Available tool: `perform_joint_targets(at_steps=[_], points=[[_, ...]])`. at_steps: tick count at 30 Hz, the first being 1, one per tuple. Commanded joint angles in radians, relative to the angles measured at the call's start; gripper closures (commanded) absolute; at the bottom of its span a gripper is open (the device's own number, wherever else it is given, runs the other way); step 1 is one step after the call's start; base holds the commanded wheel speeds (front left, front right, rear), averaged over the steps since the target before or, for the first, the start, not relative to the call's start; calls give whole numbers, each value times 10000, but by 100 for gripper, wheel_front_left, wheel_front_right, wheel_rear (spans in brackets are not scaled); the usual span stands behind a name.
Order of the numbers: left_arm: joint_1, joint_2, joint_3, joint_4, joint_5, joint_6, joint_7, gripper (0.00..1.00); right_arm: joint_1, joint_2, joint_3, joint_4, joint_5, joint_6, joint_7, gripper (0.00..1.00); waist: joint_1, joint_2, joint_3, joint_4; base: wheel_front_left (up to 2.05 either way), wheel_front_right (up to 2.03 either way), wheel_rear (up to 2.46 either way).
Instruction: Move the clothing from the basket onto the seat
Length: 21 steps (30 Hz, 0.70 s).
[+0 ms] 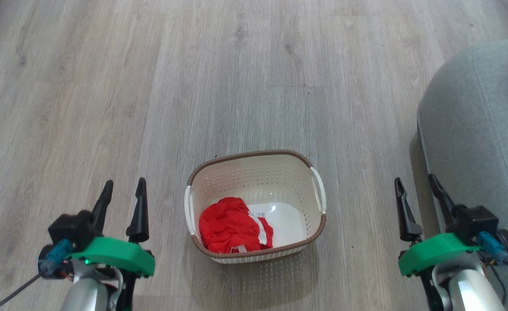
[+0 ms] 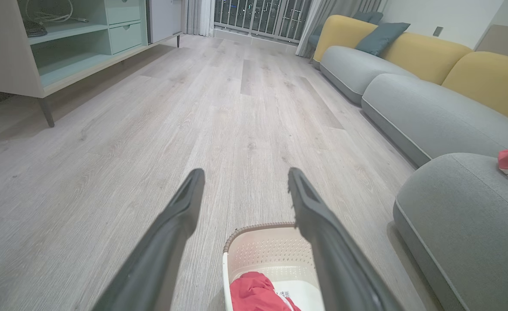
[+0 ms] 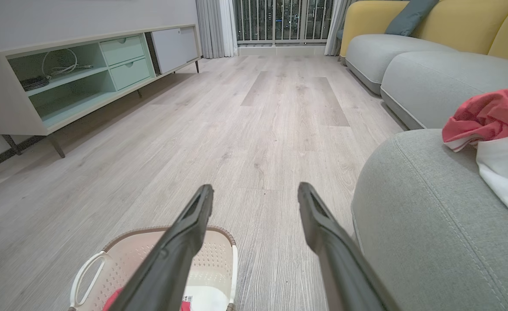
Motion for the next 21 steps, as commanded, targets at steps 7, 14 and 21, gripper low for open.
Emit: perform_joint_targets(at_steps=[7,14,21], points=[[-252,105,268,-334,-30,64,-51,0,-256,-15,158,-307,-8,-2,-65,0,-1,0,-9,15,0,0,0],[-241,105,254,-399,-28,82,-51,0,-287,-15,175,-327,-2,-2,-65,0,-1,0,50,-10,0,0,0],[-586,104,32,-427,232,61,-51,0,-588,-14,158,-542,-15,-2,-65,0,-1,0,824,-170,0,0,0]])
